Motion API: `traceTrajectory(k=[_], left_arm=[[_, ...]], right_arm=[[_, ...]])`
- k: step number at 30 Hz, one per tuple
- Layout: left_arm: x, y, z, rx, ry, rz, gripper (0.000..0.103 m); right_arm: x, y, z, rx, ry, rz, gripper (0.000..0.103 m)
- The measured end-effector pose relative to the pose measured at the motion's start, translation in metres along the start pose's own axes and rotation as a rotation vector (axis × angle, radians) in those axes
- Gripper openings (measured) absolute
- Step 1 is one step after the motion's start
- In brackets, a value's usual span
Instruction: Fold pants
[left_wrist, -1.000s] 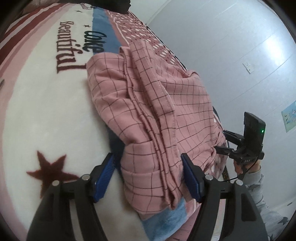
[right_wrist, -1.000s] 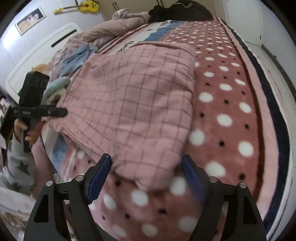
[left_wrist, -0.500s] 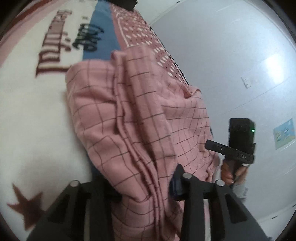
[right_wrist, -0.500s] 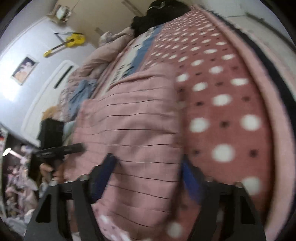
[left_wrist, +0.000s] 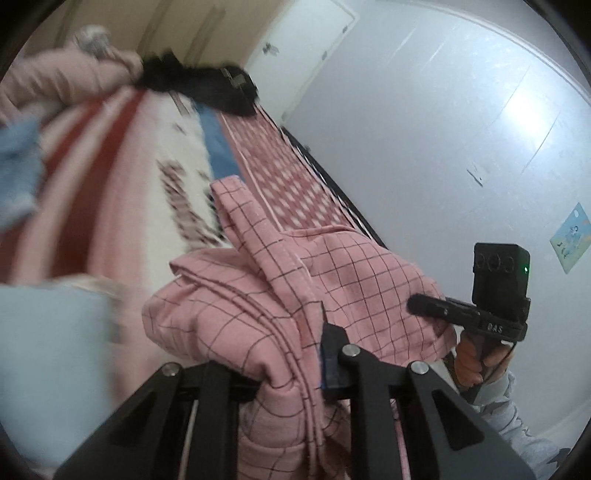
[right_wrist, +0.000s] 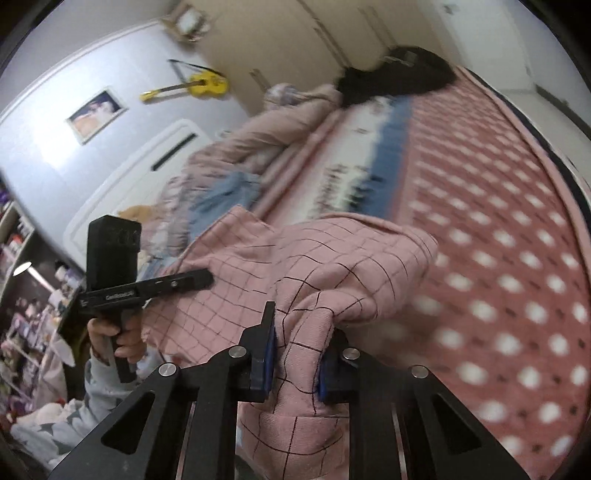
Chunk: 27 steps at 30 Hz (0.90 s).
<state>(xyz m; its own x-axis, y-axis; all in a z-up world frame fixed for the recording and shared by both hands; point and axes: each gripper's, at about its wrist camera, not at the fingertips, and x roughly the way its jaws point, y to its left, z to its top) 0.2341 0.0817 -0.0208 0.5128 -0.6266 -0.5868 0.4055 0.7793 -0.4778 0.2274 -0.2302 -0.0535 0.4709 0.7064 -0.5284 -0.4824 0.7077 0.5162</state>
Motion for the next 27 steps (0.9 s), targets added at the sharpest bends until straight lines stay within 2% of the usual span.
traceTrajectory(k=[7, 9, 12, 16, 21, 24, 27], left_arm=[[-0.129, 0.057, 0.019, 0.028, -0.106, 0.156, 0.014], [-0.153, 0.080, 0.019, 0.006, -0.122, 0.189, 0.014], [-0.181, 0.120, 0.012, -0.019, -0.135, 0.226, 0.014], [-0.192, 0.172, 0.000, -0.088, -0.122, 0.246, 0.014], [-0.175, 0.222, -0.018, -0.148, -0.069, 0.238, 0.014], [-0.169, 0.229, -0.030, -0.159, -0.053, 0.218, 0.014], [-0.172, 0.226, -0.030, -0.139, -0.071, 0.202, 0.014]], right_arm=[[0.062, 0.122, 0.029, -0.091, -0.037, 0.142, 0.012], [0.089, 0.157, 0.035, -0.131, -0.031, 0.173, 0.012], [0.126, 0.188, 0.041, -0.157, -0.010, 0.200, 0.012], [0.177, 0.218, 0.039, -0.153, 0.029, 0.221, 0.012], [0.228, 0.219, 0.035, -0.116, 0.086, 0.203, 0.012], [0.246, 0.212, 0.027, -0.100, 0.108, 0.171, 0.012], [0.249, 0.205, 0.025, -0.086, 0.112, 0.161, 0.012]])
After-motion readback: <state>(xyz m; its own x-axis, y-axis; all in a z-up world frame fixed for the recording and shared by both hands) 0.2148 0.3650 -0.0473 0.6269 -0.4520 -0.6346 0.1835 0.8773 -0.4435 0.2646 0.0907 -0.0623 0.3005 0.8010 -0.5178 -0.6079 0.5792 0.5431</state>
